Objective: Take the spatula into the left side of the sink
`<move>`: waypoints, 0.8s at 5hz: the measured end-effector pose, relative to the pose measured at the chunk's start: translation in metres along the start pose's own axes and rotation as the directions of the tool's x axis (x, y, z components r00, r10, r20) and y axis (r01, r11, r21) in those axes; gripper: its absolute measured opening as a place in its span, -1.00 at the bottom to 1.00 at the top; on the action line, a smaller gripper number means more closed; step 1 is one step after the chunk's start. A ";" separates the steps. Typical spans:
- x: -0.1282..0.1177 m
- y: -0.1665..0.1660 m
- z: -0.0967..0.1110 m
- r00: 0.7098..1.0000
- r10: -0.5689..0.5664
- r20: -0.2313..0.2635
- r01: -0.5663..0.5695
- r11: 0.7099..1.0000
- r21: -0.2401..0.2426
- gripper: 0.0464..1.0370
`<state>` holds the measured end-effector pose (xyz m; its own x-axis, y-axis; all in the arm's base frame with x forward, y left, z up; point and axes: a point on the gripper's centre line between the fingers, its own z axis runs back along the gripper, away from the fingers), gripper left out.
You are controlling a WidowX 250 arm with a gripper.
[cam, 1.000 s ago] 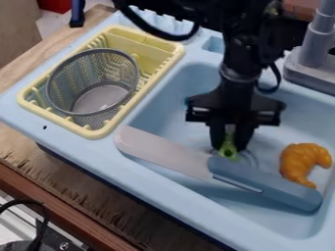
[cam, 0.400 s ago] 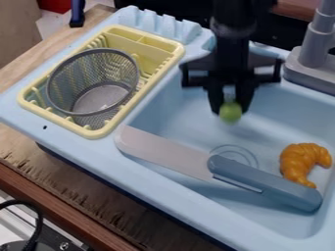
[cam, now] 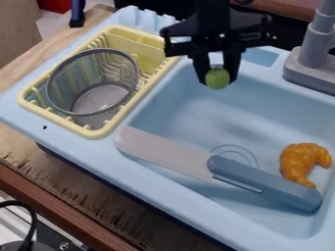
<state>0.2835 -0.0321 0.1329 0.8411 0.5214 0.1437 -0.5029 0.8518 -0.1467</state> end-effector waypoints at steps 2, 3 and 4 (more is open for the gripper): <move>0.006 0.032 0.037 0.999 -0.020 -0.027 0.018 0.997 -0.072 -0.49; 0.008 0.058 0.046 0.999 -0.025 0.024 0.026 0.999 -0.041 -0.49; 0.012 0.084 0.046 0.997 -0.031 0.070 0.033 0.999 -0.030 -0.49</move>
<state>0.2424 0.0485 0.1677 0.8400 0.4974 0.2166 -0.4690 0.8665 -0.1707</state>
